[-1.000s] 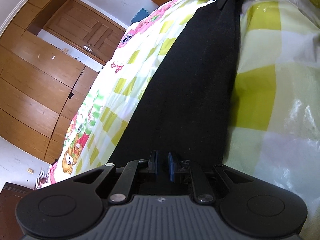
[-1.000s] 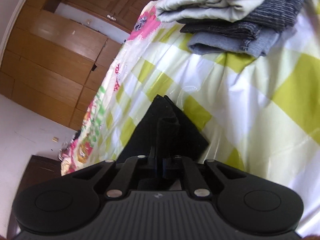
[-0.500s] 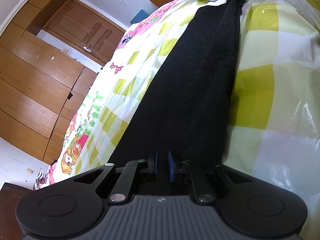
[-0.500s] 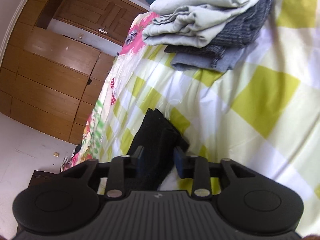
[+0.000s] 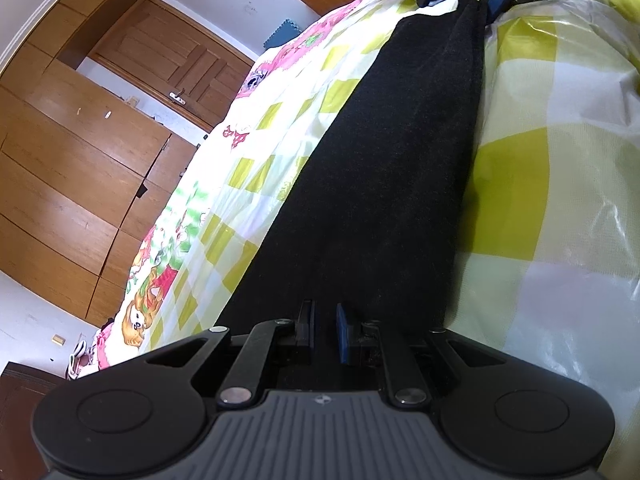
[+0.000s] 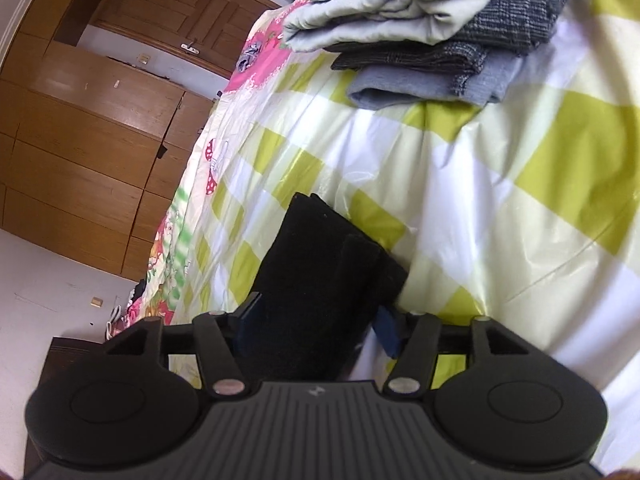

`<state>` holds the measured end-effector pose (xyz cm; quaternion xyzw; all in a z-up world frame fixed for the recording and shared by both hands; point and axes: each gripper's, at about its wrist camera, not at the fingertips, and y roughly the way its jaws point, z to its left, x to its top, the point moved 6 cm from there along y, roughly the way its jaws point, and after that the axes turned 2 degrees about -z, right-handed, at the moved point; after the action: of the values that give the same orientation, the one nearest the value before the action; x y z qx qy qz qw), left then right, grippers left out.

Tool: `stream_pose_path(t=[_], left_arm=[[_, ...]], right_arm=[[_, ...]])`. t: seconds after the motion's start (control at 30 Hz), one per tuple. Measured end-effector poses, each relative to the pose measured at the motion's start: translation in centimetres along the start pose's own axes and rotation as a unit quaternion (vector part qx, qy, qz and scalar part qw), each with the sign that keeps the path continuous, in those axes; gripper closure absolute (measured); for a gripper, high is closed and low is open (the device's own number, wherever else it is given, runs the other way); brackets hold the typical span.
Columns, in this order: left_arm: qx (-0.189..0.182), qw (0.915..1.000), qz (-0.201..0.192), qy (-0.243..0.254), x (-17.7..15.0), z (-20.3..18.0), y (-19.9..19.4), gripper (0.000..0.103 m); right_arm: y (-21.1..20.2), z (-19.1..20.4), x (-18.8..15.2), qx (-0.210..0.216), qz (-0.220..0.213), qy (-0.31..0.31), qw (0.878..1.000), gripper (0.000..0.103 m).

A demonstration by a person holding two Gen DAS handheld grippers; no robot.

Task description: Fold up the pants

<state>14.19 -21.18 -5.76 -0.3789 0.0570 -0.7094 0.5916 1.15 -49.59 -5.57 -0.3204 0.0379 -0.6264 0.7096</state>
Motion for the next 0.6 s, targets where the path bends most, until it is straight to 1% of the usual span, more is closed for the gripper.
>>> stream_pose_path(t=[0.1,0.13,0.17,0.2,0.23,0.27,0.33,0.37,0.43,0.47,0.5,0.53,0.6], left_arm=[[0.001,0.9999,0.0,-0.012,-0.2,0.0,0.0,0.073],[0.0,0.9999,0.0,-0.012,-0.2,-0.1,0.1,0.073],[0.002,0.9999,0.002,-0.01,-0.2,-0.2,0.2,0.073],[0.003,1.0,0.003,-0.008,-0.1,-0.3,0.2,0.073],[0.004,0.9999,0.003,-0.009,0.0,-0.2,0.2,0.073],[0.003,0.9999,0.004,-0.012,0.1,-0.1,0.1,0.073],[0.003,0.9997,0.0,-0.022,0.5,0.2,-0.1,0.073],[0.006,0.9996,-0.006,-0.028,0.7,0.4,-0.2,0.073],[0.009,0.9991,-0.012,-0.041,1.0,0.5,-0.2,0.073],[0.002,0.9987,-0.01,-0.05,1.0,0.4,0.0,0.073],[-0.006,0.9983,-0.007,-0.057,0.9,0.2,0.2,0.073],[-0.007,0.9982,-0.005,-0.059,0.6,0.1,0.4,0.073],[0.001,0.9982,-0.002,-0.059,0.0,0.4,0.0,0.073]], right_arm=[[0.6,0.1,-0.3,0.001,-0.005,-0.006,1.0,0.042],[1.2,0.5,-0.2,0.008,-0.005,-0.006,1.0,0.057],[2.0,0.9,-0.1,0.023,-0.001,-0.003,1.0,0.092],[2.9,1.1,-0.1,0.035,0.016,0.009,0.999,0.095],[3.3,1.2,0.1,0.043,0.027,0.029,0.998,0.096],[3.1,1.4,0.5,0.052,0.024,0.034,0.998,0.096],[1.2,2.0,1.7,0.061,0.0,0.005,0.998,0.096],[0.0,1.9,2.3,0.052,-0.015,-0.014,0.998,0.096],[-1.2,0.4,3.3,0.016,-0.031,-0.024,0.999,0.096],[-1.0,-0.7,3.4,-0.008,-0.025,-0.024,0.999,0.095],[-0.3,-1.7,3.3,-0.04,-0.008,-0.032,0.999,0.094],[0.3,-2.2,3.1,-0.058,0.008,-0.039,0.998,0.094],[-0.5,-1.2,3.2,-0.063,0.005,-0.058,0.996,0.088]])
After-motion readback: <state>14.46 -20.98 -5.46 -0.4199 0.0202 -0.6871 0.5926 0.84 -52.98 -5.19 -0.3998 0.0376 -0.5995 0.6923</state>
